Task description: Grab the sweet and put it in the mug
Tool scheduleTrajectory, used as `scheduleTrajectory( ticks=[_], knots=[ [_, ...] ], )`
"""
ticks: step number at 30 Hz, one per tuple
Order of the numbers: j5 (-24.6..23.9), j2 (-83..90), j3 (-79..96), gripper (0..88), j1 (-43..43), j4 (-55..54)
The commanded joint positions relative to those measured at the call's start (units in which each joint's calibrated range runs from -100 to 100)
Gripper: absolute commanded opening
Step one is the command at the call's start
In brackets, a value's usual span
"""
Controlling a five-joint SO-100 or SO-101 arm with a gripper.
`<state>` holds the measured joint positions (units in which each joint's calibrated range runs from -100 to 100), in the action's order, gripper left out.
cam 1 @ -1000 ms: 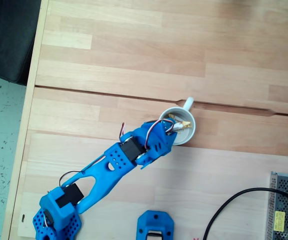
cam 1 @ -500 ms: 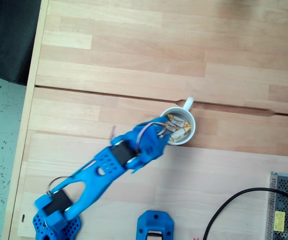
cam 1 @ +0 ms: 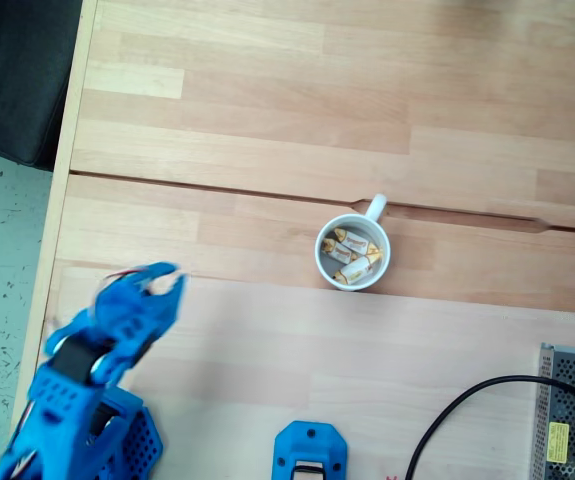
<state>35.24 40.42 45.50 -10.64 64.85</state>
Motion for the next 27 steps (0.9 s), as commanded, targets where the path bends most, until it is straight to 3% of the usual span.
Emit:
scheduleTrajectory(
  ticks=[1, 9, 21, 27],
  knots=[
    [0.29, 15.78, 12.04, 3.5, 6.42, -0.82],
    [0.34, 38.41, 33.81, 3.5, 14.7, -0.82],
    [0.34, 49.26, 53.79, 3.5, 15.28, -0.82],
    [-0.2, 51.41, 54.5, 3.5, 15.21, 0.07]
  ],
)
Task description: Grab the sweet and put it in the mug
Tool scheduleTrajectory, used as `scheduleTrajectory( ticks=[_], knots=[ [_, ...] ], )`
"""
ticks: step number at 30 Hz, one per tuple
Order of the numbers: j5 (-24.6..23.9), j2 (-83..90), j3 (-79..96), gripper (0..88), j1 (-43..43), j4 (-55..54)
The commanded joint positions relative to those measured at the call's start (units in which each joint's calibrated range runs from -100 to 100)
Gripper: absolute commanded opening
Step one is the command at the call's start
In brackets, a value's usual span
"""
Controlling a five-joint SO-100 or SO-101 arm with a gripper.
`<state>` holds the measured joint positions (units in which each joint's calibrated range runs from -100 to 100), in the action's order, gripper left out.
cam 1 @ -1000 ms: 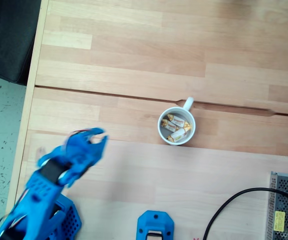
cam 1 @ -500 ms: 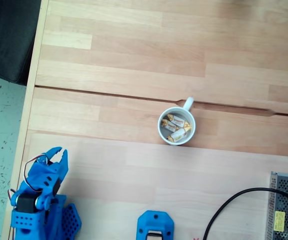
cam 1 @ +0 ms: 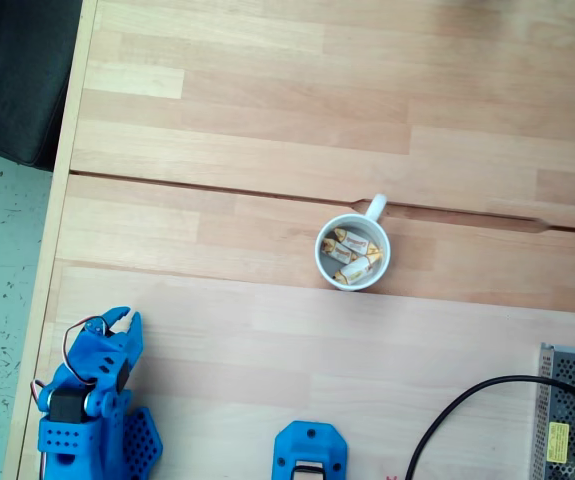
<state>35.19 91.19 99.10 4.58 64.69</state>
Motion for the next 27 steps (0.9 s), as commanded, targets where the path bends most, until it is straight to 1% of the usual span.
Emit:
scheduleTrajectory(
  ticks=[1, 27],
  knots=[
    [-0.24, 0.63, 0.9, 3.7, 0.0, 0.39],
    [-0.24, 0.81, 0.9, 4.0, 0.58, 0.39]
  ],
)
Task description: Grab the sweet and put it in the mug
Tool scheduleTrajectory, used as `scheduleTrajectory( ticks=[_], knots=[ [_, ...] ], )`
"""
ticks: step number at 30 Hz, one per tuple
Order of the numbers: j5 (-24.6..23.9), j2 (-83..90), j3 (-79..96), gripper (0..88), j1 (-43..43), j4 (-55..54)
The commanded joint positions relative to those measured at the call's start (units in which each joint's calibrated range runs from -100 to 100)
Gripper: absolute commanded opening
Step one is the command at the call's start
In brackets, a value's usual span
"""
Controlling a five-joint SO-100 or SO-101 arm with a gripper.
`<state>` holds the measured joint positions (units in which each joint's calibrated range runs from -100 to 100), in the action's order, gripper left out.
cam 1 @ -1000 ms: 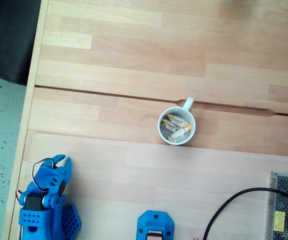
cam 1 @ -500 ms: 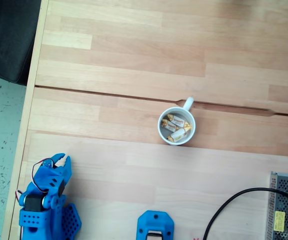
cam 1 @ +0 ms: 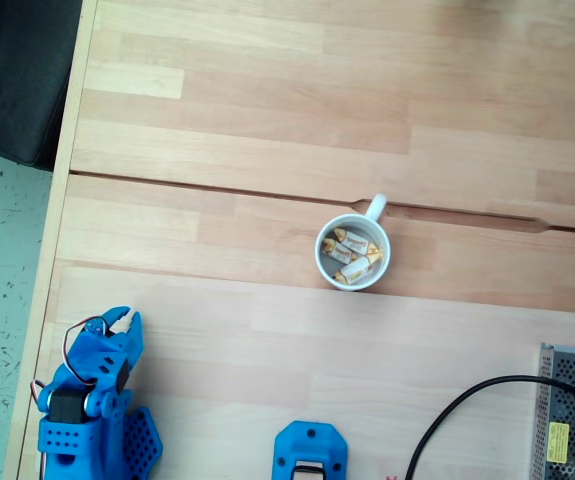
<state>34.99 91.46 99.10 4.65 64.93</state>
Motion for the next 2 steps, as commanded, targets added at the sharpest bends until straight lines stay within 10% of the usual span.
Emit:
scheduleTrajectory(
  ticks=[1, 2],
  knots=[
    [-0.05, 0.53, 0.9, 4.0, 0.5, 0.15],
    [-0.05, 0.53, 0.9, 4.0, 0.5, 0.15]
  ],
)
